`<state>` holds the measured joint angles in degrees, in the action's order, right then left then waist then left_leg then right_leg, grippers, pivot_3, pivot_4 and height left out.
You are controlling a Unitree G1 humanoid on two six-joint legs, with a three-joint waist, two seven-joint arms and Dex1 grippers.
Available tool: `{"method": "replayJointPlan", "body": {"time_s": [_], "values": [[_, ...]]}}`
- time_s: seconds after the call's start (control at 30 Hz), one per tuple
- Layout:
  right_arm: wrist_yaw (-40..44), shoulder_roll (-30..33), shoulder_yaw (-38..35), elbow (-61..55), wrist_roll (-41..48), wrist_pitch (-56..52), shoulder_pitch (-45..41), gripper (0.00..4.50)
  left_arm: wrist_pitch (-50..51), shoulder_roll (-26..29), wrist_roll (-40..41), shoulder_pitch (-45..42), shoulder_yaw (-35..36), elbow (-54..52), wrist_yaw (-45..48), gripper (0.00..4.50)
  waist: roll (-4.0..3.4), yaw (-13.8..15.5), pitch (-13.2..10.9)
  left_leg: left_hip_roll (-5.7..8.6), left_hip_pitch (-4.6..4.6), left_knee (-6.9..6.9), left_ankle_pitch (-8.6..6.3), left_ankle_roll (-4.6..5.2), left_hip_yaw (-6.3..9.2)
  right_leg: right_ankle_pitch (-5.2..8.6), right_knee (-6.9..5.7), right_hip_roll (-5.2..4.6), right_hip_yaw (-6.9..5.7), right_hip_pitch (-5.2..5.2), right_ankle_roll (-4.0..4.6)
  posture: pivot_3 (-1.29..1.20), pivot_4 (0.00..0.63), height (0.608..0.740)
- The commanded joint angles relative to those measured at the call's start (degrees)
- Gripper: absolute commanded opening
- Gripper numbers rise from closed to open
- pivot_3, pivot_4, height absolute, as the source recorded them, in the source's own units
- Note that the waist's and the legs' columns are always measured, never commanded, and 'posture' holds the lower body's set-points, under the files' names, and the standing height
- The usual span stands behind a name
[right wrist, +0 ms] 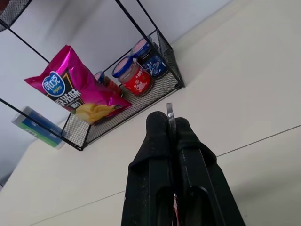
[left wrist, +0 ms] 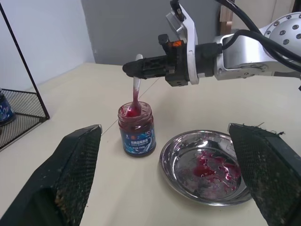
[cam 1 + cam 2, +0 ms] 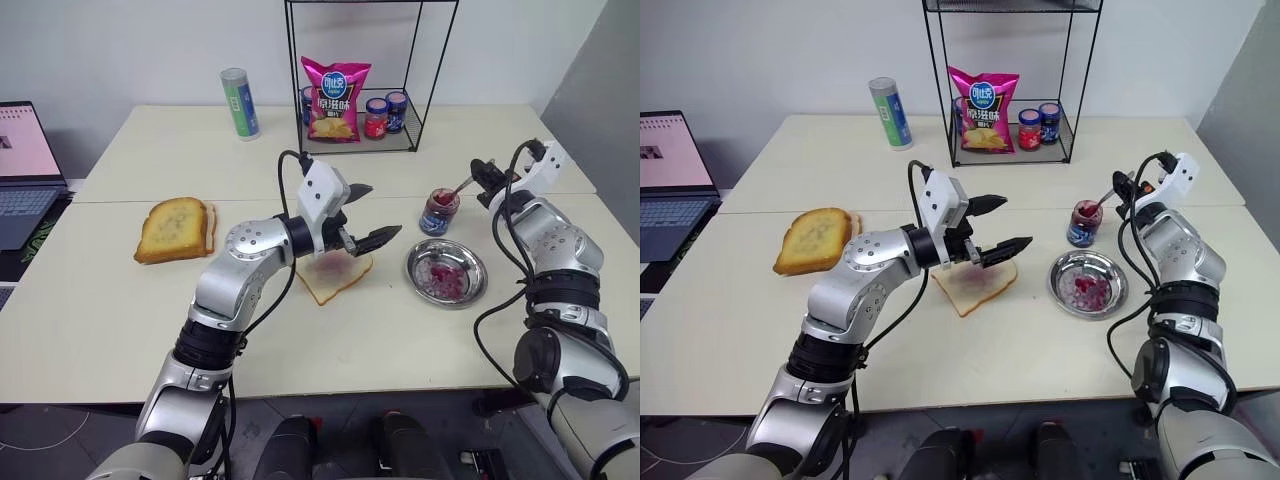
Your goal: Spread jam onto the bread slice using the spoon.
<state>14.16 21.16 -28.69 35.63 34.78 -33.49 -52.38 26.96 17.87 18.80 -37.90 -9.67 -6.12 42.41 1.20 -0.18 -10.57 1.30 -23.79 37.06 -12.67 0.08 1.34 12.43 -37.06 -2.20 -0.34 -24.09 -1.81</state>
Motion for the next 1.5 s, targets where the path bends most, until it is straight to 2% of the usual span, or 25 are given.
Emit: {"method": "replayJointPlan", "body": {"time_s": [0.03,0.17,0.27,0.53,0.73,0.9,0.97,1.27,1.5], "values": [[-1.4,0.8,-3.2,-2.9,3.5,-1.3,-2.1,0.05,-1.5,-0.1,-0.2,-1.1,0.5,-0.7,0.3,4.50,0.00,0.0,0.0,0.00,0.00,0.00,0.00,0.00,0.01,0.00,0.00,0.00,0.00,0.00,0.00,0.00,0.150,0.740],[-2.8,0.5,-5.4,-2.8,6.2,-2.9,-2.5,0.05,-1.7,0.0,-0.3,-0.9,0.7,-0.7,0.2,4.50,0.00,0.0,0.0,0.00,0.00,0.00,0.00,0.00,0.00,0.00,0.00,0.00,0.01,0.00,0.00,0.00,0.150,0.740],[-2.4,0.9,-4.0,-3.4,5.3,-2.5,-1.9,0.05,-1.8,0.0,-0.3,-0.8,0.8,-0.7,0.2,4.50,0.00,0.0,0.0,0.00,0.00,0.00,0.00,0.00,0.00,0.00,0.00,0.00,0.00,0.00,0.00,0.00,0.150,0.740],[4.4,2.2,10.6,-8.1,-8.6,8.5,2.4,0.05,-1.9,0.2,-0.3,-0.8,0.9,-0.6,0.2,4.50,0.00,-0.1,0.0,0.00,0.00,0.00,0.00,0.01,0.01,0.00,0.00,0.01,-0.01,0.00,0.00,0.00,0.150,0.740],[8.4,3.3,17.4,-8.1,-16.0,15.3,4.9,0.05,-1.6,0.5,-0.2,-0.4,1.2,-1.1,0.1,4.50,0.00,-0.1,0.0,0.00,0.00,0.01,0.00,0.00,0.00,0.00,0.01,0.00,-0.01,0.00,0.00,0.00,0.150,0.740],[10.1,3.0,18.9,-7.4,-17.4,15.9,5.3,0.05,-1.7,0.6,-0.2,-0.5,1.3,-1.0,-0.2,4.50,0.00,-0.1,0.0,0.00,0.00,0.00,0.00,0.00,0.01,0.00,0.00,0.01,-0.01,-0.01,0.00,0.00,0.150,0.740],[10.3,2.5,18.3,-7.4,-16.6,14.5,5.1,0.05,-1.9,0.7,-0.3,-0.4,1.4,-0.9,-0.3,4.50,0.00,-0.1,0.0,0.00,0.00,0.01,0.00,0.00,0.02,0.00,0.00,0.00,-0.01,0.00,0.00,0.00,0.150,0.740],[5.0,-0.1,6.6,-5.4,-5.2,3.3,1.4,0.05,-1.9,0.3,-0.3,-0.3,1.4,-1.2,-1.3,4.50,0.00,-0.1,0.0,0.00,0.00,0.00,0.00,0.00,0.02,0.00,0.00,0.00,0.00,0.00,0.00,0.00,0.150,0.740],[1.2,-1.3,1.6,-6.3,-0.4,-0.7,0.3,0.05,-2.1,0.2,-0.5,-0.7,1.5,-0.6,-1.3,4.50,0.00,-0.1,0.0,0.00,0.00,0.00,0.00,0.00,0.01,0.00,-0.01,0.00,-0.01,-0.01,0.00,0.00,0.150,0.740]]}}
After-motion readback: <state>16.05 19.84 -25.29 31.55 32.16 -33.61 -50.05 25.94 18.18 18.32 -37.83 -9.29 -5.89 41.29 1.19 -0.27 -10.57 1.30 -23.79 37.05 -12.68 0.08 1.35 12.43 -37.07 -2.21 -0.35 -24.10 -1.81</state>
